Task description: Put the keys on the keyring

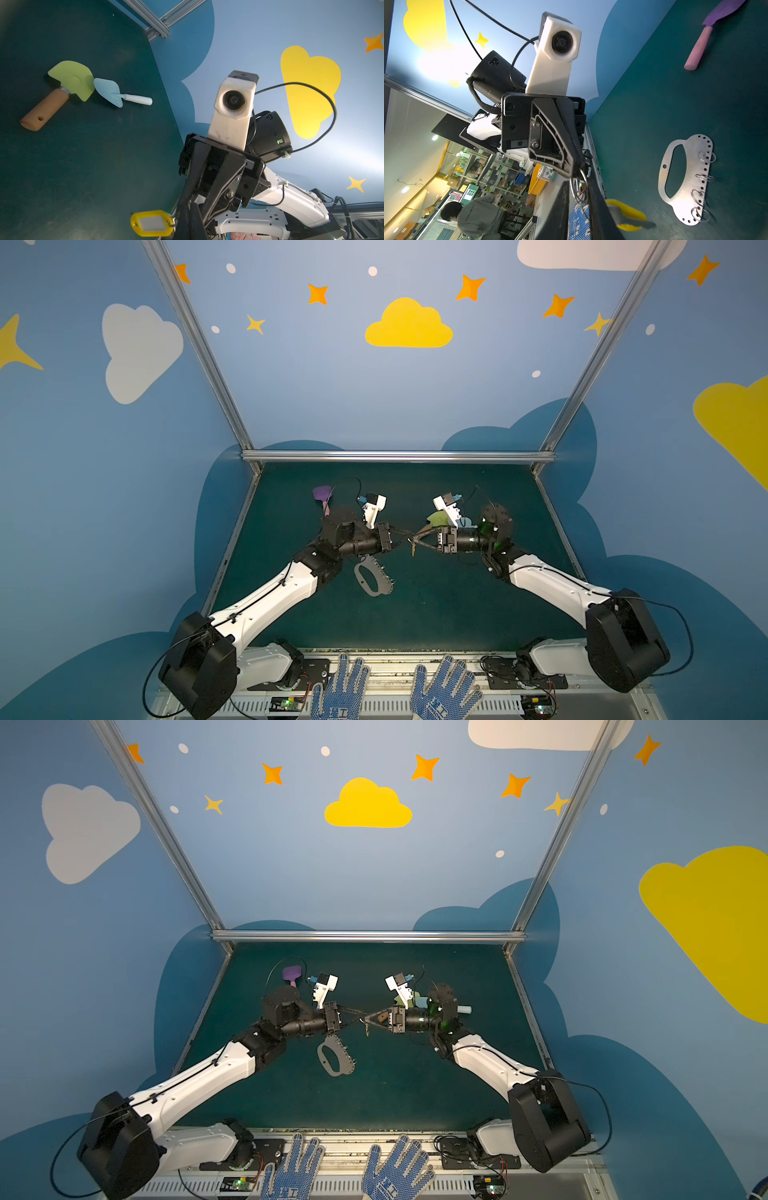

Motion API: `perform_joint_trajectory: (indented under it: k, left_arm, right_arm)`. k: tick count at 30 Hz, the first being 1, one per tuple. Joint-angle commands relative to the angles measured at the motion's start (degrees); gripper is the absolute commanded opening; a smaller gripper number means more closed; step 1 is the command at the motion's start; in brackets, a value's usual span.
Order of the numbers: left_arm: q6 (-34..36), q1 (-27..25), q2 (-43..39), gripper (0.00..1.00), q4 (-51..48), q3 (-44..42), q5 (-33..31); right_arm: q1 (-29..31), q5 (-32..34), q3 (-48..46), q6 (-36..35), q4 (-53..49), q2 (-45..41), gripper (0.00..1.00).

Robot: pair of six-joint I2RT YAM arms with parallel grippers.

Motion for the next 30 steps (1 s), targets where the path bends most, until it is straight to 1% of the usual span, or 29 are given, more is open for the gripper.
perform_joint_trajectory:
  k: [1, 3, 5, 6, 9, 10, 11, 17, 24, 26, 30]
  left_arm:
    - [0.7, 0.0, -1.6, 0.04, 0.7, -0.4, -0.9]
    - [0.7, 0.0, -1.4, 0.04, 0.7, -0.4, -0.9]
    - [0.6, 0.0, -1.4, 0.04, 0.7, -0.3, -1.0]
    - [0.5, 0.1, -1.5, 0.05, 0.6, -0.4, -1.0]
    - [0.2, 0.5, -1.5, 0.09, 0.6, -0.3, -0.9]
    - [-0.1, 0.7, -1.6, 0.13, 0.5, -0.4, -1.0]
    - [-0.3, 0.9, -1.8, 0.21, 0.7, -0.6, -1.2]
    - [-1.7, 3.0, -3.8, 0.31, 1.3, -2.5, -1.6]
    - [-1.9, 4.4, -5.0, 0.34, 0.2, -3.0, -1.5]
    - [-1.9, 4.5, -5.2, 0.34, 0.1, -3.0, -1.1]
    - [-1.9, 4.5, -4.7, 0.34, -0.9, -2.8, -1.6]
  right_arm:
    - [0.3, 0.3, 0.9, 0.5, 1.7, 0.9, 0.17]
    - [0.3, 0.4, 1.0, 0.5, 1.6, 1.4, 0.12]
    - [0.3, 0.1, 1.2, 0.6, 1.8, 1.8, 0.01]
    - [0.3, 0.1, 1.3, 0.5, 1.7, 2.1, 0.00]
    - [0.2, 0.1, 1.5, -0.7, 0.9, 2.2, 0.00]
    - [0.1, 0.1, 1.5, -1.4, 0.3, 2.1, 0.00]
    - [0.1, 0.1, 1.5, -1.8, -0.1, 2.0, 0.00]
    - [-0.8, -1.5, 1.3, -2.4, 0.2, 1.8, 0.00]
    - [-1.7, -4.7, 1.2, -5.0, 0.3, 0.7, 0.00]
    - [-1.7, -6.1, 1.2, -6.7, 0.1, 0.0, 0.00]
    - [-1.8, -7.1, 1.7, -12.6, -5.1, -2.2, 0.00]
